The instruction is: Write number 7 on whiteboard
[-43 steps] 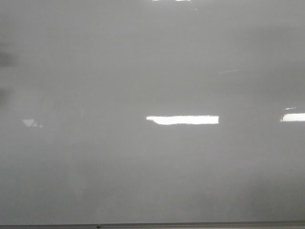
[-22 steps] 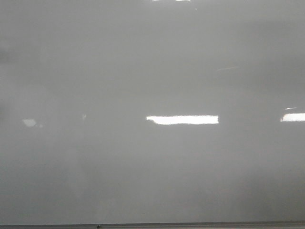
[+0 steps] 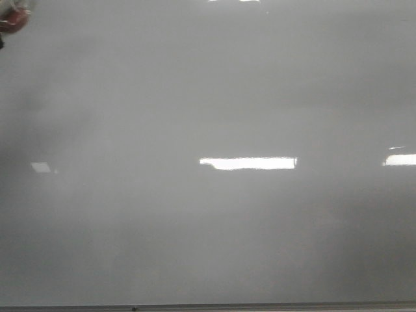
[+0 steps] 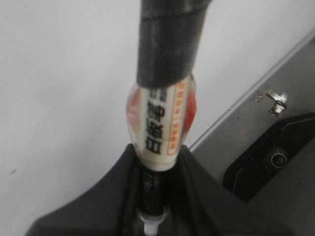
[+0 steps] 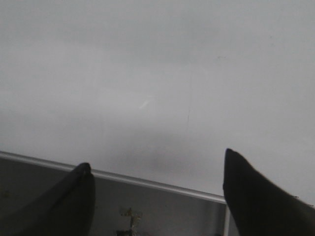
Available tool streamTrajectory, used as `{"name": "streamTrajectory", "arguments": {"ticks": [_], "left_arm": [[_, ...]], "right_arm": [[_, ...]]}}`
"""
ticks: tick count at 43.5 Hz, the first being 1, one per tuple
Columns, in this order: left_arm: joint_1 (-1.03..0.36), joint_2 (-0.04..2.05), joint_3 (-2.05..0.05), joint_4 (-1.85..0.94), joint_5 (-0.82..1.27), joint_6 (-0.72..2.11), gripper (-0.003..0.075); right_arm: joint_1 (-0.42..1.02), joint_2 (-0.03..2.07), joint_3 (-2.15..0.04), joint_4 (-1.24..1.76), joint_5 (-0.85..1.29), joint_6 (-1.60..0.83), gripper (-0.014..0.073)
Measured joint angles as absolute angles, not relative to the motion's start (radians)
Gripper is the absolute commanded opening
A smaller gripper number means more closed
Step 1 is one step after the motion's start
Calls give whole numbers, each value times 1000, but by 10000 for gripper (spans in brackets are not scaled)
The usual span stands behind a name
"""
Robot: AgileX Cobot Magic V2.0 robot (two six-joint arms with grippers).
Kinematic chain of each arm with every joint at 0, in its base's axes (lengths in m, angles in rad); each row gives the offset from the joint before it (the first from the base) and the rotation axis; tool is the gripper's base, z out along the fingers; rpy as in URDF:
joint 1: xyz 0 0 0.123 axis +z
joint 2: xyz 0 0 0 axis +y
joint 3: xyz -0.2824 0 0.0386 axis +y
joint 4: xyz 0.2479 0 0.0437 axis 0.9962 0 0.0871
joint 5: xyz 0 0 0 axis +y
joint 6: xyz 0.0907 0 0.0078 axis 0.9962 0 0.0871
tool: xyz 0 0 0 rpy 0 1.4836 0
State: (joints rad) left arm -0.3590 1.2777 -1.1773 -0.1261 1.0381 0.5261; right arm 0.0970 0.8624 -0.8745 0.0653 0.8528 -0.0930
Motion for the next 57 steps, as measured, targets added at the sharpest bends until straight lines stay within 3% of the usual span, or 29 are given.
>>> {"name": "streamTrajectory", "arguments": {"ticks": [13,26,35,49,57], "left_arm": [[-655,1377,-1203,-135,1046,682,-20],[-840,1428,-1229,-138,1040,696,-20],[-882,1428,-1230,-138,1040,696,-21],[-884,1428,-1234,-138,1036,696,-20],[-884,1428,-1234,-138,1036,696,-20]], "right_arm": [[178,975,-928,231,945,-400,563],[386,1046,-935,488,1014,-878,563],[501,1075,-938,625,946,-1049,563],[569,1146,-939,653,842,-1086,554],[576,1155,-939,686,816,-1090,384]]}}
